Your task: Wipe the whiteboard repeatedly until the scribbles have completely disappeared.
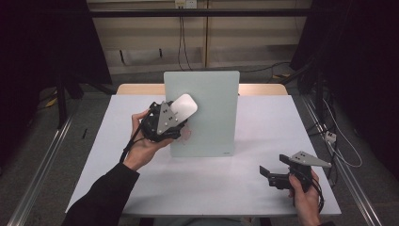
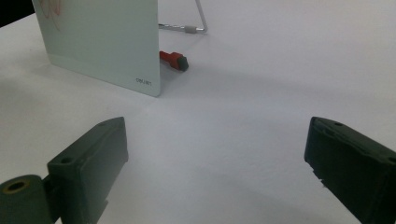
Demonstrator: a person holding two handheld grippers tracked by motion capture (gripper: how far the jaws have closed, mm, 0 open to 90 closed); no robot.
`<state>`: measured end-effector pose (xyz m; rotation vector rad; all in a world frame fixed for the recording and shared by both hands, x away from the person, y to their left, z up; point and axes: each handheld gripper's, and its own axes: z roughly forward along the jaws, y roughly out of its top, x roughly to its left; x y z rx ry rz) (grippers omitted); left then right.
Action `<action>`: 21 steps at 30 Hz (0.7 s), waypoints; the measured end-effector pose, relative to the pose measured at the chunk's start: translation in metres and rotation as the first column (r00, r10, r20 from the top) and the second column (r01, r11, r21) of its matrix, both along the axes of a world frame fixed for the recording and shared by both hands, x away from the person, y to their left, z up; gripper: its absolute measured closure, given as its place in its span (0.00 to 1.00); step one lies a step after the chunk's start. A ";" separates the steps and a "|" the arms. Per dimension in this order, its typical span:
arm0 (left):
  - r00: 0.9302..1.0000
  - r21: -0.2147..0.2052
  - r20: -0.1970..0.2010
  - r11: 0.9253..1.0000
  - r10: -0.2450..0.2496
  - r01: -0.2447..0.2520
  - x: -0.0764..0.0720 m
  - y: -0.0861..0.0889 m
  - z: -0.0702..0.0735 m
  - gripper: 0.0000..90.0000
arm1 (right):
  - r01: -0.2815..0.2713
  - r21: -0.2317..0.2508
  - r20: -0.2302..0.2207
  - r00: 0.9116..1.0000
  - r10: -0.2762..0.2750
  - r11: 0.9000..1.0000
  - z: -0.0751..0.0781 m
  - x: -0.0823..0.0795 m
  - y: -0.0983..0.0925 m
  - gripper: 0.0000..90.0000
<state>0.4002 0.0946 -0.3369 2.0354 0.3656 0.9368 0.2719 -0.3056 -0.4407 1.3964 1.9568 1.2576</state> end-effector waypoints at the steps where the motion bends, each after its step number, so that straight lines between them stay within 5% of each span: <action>1: 1.000 -0.006 0.007 1.000 0.008 -0.008 0.002 0.000 0.004 0.34 | 0.000 0.000 0.000 1.000 0.000 1.000 0.000 0.000 0.000 0.07; 8: 0.999 -0.041 0.030 0.999 0.026 -0.025 0.009 0.000 0.019 0.34 | -0.002 0.000 0.002 1.000 0.002 1.000 0.000 0.000 0.000 0.07; 16: 0.999 0.073 -0.025 0.996 -0.042 0.044 -0.011 -0.010 -0.027 0.34 | 0.000 -0.002 0.003 1.000 0.000 1.000 0.000 -0.001 -0.001 0.07; 21: 0.996 0.066 -0.068 0.996 -0.057 0.061 -0.012 -0.011 -0.029 0.34 | 0.002 0.001 0.003 1.000 -0.002 1.000 0.000 0.000 0.000 0.07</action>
